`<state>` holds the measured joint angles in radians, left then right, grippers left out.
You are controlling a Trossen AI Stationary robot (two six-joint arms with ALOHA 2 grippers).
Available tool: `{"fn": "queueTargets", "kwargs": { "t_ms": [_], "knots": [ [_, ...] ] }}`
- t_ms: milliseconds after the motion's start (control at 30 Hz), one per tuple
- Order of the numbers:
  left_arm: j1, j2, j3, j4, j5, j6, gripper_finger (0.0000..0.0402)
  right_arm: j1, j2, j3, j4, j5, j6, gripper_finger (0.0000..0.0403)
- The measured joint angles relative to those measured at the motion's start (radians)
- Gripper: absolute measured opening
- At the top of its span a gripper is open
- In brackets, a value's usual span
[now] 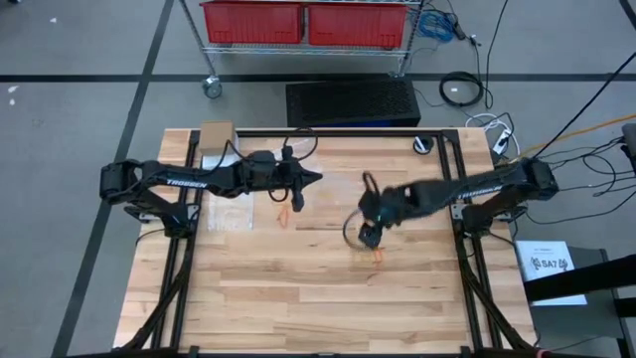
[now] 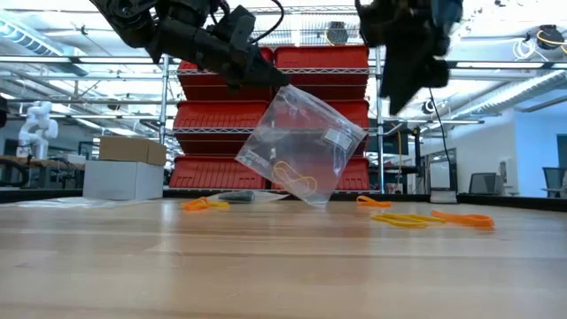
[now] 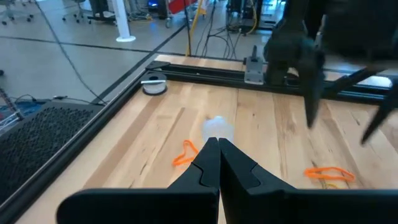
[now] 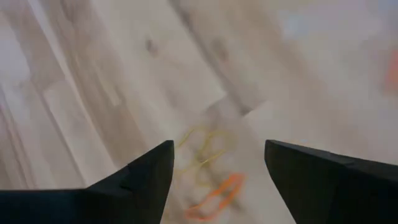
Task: Sort rubber bands
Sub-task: Put the bottom yellow rubber band into the transparent zip bag
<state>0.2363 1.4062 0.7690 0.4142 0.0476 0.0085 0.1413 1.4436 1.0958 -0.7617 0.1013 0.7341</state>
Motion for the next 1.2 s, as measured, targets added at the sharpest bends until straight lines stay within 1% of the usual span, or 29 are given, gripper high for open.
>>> {"fn": "queueTargets", "kwargs": {
  "t_ms": [100,200,267,467,633,700,767,833,933,967,1100,1200],
  "knots": [
    [-0.001,-0.001,-0.026,0.03,0.006,-0.003,0.0,0.07,0.077,-0.038,0.09,0.007,0.089,0.0245],
    [-0.001,-0.008,-0.053,0.048,0.012,-0.028,0.0,0.125,0.169,-0.042,0.143,0.069,0.129,0.0245],
    [-0.003,-0.015,-0.063,0.048,0.014,-0.029,0.0,0.143,0.23,-0.034,0.139,0.1,0.151,0.0245],
    [-0.016,-0.02,-0.065,0.052,0.015,-0.029,0.0,0.149,0.361,-0.022,0.152,0.107,0.211,0.0245],
    [-0.025,-0.02,-0.065,0.051,0.015,-0.028,0.0,0.14,0.406,-0.018,0.152,0.114,0.25,0.0239],
    [-0.026,-0.02,-0.065,0.049,0.015,-0.027,0.0,0.136,0.412,-0.017,0.154,0.115,0.249,0.0221],
    [-0.026,-0.02,-0.065,0.049,0.015,-0.027,0.0,0.133,0.418,-0.018,0.154,0.118,0.241,0.0187],
    [-0.026,-0.02,-0.065,0.049,0.018,-0.022,0.0,0.127,0.426,-0.019,0.152,0.119,0.22,0.0135],
    [-0.026,-0.02,-0.065,0.049,0.02,-0.019,0.0,0.116,0.434,-0.019,0.152,0.122,0.175,0.0039],
    [-0.026,-0.02,-0.065,0.049,0.02,-0.019,0.0,0.112,0.435,-0.019,0.156,0.121,0.16,0.002],
    [-0.026,-0.02,-0.065,0.05,0.02,-0.019,0.0,0.085,0.41,-0.021,0.172,0.091,0.098,0.0009],
    [-0.021,-0.02,-0.065,0.055,0.02,-0.019,0.0,0.061,0.362,-0.026,0.184,0.104,0.049,0.0002]
  ]
}}
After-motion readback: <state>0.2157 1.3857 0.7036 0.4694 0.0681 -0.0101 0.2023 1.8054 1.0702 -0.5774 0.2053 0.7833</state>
